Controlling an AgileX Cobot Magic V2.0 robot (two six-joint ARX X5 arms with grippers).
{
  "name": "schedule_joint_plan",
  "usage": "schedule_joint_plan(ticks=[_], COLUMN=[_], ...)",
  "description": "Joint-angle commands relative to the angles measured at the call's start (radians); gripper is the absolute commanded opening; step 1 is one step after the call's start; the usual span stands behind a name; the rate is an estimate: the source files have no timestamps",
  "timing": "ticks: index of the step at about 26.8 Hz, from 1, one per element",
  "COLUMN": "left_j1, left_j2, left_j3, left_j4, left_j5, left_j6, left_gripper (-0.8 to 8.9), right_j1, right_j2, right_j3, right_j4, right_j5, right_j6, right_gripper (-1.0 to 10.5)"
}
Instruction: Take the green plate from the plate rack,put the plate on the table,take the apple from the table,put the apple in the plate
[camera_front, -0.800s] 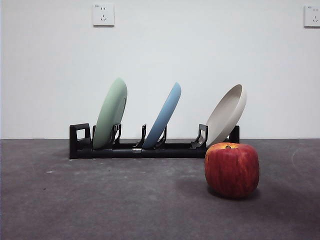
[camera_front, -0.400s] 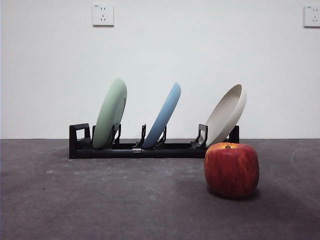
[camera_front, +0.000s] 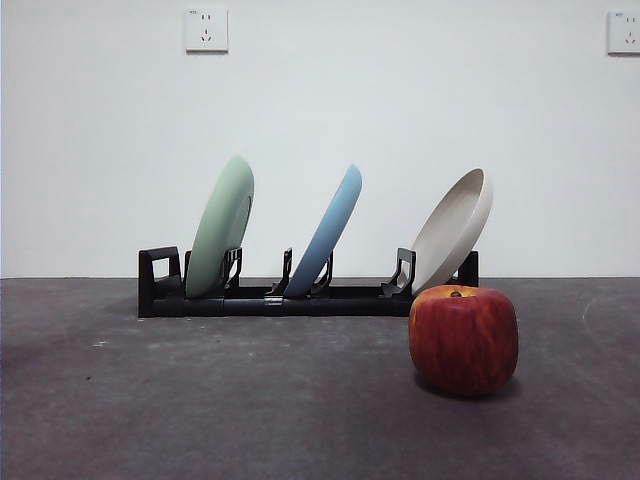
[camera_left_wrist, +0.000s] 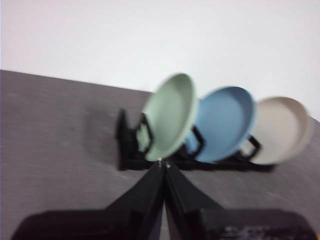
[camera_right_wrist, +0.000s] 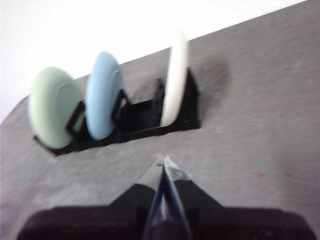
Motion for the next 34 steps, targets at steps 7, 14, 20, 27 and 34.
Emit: schedule_joint_plan(ticks=[7, 14, 20, 27, 34], left_j1=[0.002, -0.01, -0.055, -0.114, -0.163], left_j2=[0.323, 0.575, 0.839, 1.27, 1.498], left_j3=[0.222, 0.416, 0.672, 1.102, 1.244], left_j4=[-0.085, -0.19, -0.2, -0.311, -0.313], left_j5=[0.212, 0.288, 0.285, 0.204, 0.111], left_j6=[0.031, 0.047, 0.061, 0.132, 0.156], left_gripper=[0.01, 2.05, 2.21, 2.21, 2.2], right_j1=[-0.002, -0.002, -0.002, -0.002, -0.002], right_j2=[0.238, 0.335, 0.349, 0.349, 0.349], right_j3=[0.14, 0.187, 0.188, 0.188, 0.188], right_j4=[-0.053, -0.082, -0.079, -0.077, -0.078], right_j5=[-0.192, -0.193, -0.192, -0.192, -0.192], right_j6=[-0.072, -0.072, -0.072, -0.072, -0.072], right_gripper=[1.2, 3.2, 3.2, 3.2, 3.2])
